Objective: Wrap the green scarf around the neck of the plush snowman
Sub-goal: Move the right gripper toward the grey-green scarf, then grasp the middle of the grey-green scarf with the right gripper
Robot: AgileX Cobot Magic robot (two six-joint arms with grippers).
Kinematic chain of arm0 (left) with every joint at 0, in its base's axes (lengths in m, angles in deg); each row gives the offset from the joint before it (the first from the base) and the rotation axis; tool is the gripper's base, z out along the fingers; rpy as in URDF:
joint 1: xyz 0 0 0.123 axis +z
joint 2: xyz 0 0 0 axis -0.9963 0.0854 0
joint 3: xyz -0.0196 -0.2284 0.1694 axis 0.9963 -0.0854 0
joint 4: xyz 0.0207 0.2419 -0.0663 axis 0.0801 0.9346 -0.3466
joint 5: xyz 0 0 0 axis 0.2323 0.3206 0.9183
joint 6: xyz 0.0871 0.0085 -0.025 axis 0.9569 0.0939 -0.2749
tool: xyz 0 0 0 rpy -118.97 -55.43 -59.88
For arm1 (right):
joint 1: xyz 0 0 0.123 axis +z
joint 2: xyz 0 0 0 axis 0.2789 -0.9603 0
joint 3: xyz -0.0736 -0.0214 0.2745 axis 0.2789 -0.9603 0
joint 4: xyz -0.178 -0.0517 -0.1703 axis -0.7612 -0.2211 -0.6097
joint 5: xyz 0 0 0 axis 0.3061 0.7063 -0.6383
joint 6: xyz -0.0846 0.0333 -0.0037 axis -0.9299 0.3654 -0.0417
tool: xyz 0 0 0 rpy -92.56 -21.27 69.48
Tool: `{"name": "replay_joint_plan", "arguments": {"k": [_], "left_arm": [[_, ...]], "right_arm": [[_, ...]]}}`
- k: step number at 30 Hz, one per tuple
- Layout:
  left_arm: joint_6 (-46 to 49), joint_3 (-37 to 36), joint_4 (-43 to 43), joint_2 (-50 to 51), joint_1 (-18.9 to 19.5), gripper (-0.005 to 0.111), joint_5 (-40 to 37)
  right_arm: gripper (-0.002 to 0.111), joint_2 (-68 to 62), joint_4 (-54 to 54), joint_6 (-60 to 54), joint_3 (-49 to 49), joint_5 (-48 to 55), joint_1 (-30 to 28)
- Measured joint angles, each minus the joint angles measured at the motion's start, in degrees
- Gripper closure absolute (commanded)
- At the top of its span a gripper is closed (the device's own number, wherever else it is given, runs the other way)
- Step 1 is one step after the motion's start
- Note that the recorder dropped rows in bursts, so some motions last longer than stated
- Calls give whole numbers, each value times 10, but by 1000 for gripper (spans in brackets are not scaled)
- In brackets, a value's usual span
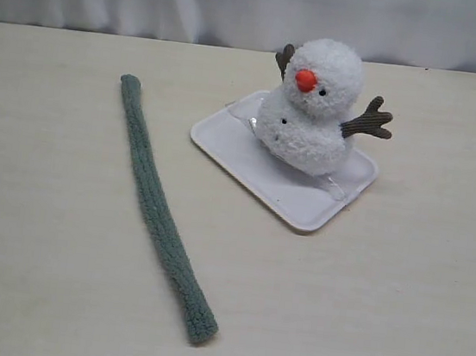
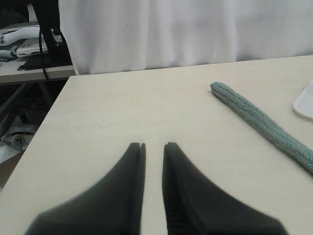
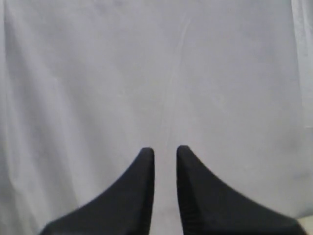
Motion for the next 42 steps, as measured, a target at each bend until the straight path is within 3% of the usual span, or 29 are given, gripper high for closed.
{"name": "replay_joint_plan", "arguments": {"k": [3,5,8,12,18,24,30,42], "left_arm": [[0,0,0,0,0,93,0],[0,0,0,0,0,93,0],[0,0,0,0,0,93,0],[0,0,0,0,0,93,0],[0,0,0,0,0,93,0],[0,0,0,0,0,93,0],[0,0,0,0,0,93,0],[0,0,0,0,0,93,0]], "right_arm": [[49,-70,-31,-9,81,100,36],[42,-116,-20,-56,140,167,70],[42,-198,14,-133,232,287,134],[42,-299,30,-199,325,373,201],[46,-447,134,-335,412,398,309],[46,-638,124,-339,458,405,410],[45,-838,142,-335,561,420,451],[45,-1088,190,-338,720,454,452]]}}
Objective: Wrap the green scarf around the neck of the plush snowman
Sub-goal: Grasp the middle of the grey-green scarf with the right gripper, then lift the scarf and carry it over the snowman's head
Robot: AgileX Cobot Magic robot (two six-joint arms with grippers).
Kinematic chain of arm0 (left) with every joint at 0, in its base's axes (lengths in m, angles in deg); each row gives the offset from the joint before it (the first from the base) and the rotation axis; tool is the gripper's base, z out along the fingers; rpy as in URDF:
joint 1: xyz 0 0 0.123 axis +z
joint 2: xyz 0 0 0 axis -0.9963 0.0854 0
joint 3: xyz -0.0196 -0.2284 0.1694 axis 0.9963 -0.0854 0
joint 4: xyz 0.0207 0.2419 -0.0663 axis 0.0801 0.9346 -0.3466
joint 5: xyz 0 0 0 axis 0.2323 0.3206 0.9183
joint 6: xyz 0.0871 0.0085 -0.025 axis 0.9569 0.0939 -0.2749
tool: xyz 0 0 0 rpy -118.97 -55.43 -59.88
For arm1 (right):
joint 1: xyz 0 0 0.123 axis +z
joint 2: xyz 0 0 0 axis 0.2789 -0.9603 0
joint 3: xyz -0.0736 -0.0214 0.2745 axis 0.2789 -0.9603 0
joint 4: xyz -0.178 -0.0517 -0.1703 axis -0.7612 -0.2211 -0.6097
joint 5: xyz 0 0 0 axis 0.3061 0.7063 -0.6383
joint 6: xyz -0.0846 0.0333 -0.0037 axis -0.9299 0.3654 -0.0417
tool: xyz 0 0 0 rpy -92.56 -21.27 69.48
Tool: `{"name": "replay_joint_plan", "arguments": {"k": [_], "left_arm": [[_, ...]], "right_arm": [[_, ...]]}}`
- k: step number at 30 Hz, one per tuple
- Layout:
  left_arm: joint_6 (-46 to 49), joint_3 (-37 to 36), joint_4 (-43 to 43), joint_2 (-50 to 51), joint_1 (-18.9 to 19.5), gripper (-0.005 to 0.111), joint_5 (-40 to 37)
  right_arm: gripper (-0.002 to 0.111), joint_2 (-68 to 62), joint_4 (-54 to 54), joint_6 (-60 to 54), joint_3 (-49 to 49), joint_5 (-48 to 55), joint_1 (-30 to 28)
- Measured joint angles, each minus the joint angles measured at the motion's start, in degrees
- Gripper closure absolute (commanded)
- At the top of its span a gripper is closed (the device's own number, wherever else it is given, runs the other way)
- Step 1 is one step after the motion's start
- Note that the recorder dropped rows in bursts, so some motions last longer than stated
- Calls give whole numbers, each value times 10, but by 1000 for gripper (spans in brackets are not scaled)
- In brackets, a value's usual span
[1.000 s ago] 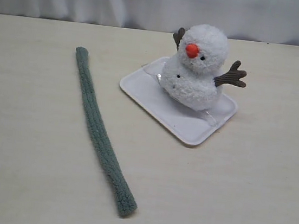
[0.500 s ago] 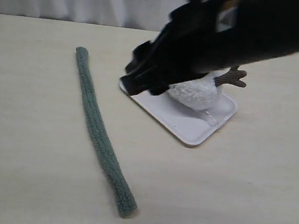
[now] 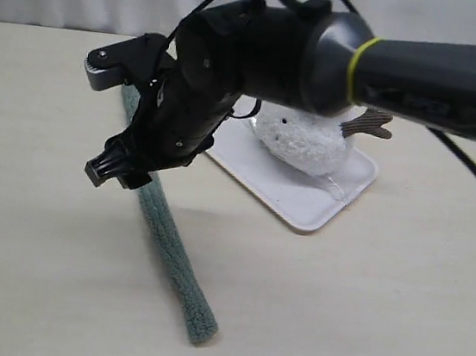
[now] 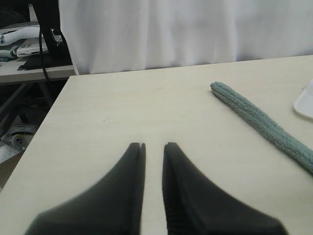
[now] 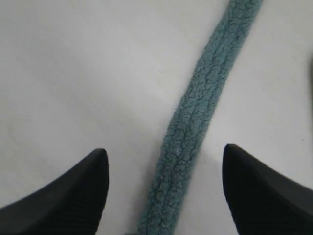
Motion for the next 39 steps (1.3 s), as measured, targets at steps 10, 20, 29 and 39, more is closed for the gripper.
{"name": "replay_joint_plan", "arguments": {"k": [10,20,29,39], "left_arm": [[0,0,0,0,0,93,0],[0,0,0,0,0,93,0],[0,0,0,0,0,93,0],[0,0,0,0,0,93,0]], "right_arm": [[46,-111,12,0,53,-1,0],[46,-147,-28,18,57,-8,1],[76,-150,-72,55,60,-4,1],[104,-153,-72,33,63,-4,1]]}}
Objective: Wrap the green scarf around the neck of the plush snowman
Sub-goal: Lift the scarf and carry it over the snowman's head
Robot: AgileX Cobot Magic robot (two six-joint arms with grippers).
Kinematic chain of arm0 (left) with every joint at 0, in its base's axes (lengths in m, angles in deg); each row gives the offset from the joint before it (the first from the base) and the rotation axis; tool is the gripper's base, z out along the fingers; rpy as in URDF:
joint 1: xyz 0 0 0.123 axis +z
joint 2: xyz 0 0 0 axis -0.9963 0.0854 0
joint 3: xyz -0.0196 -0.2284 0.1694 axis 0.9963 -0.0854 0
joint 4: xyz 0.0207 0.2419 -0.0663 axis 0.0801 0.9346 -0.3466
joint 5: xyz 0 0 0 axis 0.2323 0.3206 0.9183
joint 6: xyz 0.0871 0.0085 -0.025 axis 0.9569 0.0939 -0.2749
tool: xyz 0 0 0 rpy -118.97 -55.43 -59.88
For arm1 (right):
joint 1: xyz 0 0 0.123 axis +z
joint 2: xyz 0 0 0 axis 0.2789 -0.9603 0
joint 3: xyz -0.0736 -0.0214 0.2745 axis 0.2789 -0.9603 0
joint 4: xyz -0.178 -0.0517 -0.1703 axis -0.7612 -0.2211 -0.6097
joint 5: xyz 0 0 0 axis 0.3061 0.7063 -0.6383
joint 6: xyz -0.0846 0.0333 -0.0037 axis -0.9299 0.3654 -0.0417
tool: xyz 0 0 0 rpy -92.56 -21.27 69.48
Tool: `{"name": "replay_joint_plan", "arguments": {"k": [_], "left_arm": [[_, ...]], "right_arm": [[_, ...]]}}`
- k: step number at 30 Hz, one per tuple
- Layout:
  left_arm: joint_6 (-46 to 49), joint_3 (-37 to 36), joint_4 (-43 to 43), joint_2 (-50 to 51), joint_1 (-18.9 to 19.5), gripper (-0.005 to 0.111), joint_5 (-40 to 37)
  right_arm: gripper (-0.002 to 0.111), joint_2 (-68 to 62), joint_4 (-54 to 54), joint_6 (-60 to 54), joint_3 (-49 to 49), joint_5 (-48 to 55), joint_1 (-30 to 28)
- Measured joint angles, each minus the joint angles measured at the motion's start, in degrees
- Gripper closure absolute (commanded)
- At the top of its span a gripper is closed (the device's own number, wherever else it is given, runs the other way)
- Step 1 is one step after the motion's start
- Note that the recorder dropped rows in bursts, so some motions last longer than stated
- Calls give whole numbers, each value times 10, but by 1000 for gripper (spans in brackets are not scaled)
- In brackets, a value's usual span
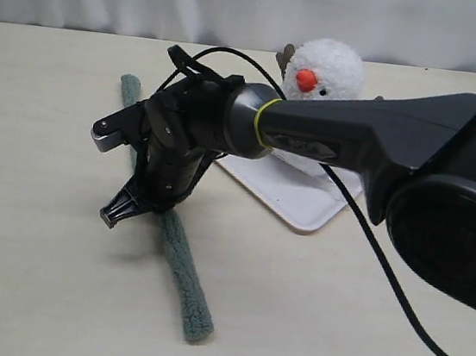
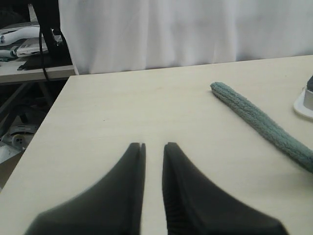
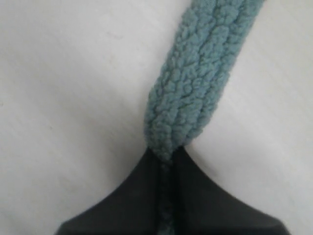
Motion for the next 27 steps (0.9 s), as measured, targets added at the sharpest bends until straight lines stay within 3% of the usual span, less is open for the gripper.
{"name": "replay_joint_plan", "arguments": {"k": [5,14,20,27], "left_arm": [[0,0,0,0,0,93,0],[0,0,0,0,0,93,0],[0,0,0,0,0,93,0],[0,0,0,0,0,93,0]], "right_arm": [[104,29,-3,-23,-2,49,0],[104,200,-69,-30,-2,105,0],[104,320,-220,46,-2,181,-2],[104,302,-249,128,-2,122,-108]]}}
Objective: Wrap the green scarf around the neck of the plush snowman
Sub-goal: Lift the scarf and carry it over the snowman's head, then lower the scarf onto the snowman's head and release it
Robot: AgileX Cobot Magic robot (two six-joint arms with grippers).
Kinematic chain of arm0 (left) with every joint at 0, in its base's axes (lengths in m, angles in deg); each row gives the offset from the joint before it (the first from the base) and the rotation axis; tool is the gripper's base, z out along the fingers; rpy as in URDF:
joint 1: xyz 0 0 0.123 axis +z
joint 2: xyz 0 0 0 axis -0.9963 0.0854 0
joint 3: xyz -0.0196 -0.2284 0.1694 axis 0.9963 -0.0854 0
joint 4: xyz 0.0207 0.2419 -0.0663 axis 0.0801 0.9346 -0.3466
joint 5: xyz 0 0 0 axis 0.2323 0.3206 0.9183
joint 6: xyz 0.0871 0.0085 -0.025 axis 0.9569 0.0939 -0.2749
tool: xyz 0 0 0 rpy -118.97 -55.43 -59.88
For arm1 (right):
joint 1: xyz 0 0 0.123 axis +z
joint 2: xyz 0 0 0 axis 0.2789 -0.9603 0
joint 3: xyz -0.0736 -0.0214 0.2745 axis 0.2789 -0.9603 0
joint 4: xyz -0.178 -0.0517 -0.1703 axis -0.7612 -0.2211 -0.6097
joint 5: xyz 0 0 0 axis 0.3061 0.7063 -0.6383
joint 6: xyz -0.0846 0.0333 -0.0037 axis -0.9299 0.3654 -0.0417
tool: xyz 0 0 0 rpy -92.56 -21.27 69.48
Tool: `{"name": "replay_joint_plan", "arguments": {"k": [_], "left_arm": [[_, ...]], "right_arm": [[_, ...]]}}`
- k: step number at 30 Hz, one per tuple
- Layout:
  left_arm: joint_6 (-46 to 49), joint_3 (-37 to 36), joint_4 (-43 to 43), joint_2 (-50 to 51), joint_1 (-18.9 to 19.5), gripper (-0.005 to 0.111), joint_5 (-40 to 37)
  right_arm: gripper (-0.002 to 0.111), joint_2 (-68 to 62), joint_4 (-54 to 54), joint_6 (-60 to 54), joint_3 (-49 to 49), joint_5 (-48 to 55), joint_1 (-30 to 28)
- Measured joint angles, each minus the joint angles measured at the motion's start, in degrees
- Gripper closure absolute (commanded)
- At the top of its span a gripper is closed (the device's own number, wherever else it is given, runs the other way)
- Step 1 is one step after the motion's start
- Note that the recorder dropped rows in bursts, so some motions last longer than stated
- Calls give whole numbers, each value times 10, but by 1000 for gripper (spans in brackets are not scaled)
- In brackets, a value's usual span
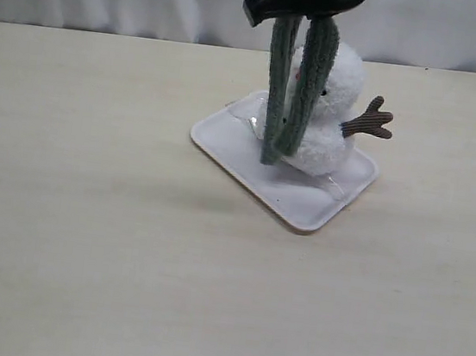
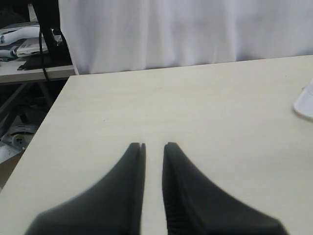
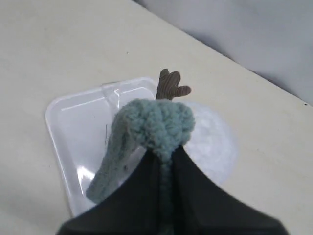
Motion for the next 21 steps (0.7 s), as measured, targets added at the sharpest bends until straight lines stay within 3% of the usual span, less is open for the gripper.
{"name": "replay_joint_plan", "arguments": {"k": [5,13,21], "left_arm": [[0,0,0,0,0,93,0],[0,0,0,0,0,93,0],[0,0,0,0,0,93,0]], "right_arm": [[104,-19,19,7,0,-79,-52],[104,-40,20,8,0,-37,-98],[104,-62,9,8,0,-30,-106]]}}
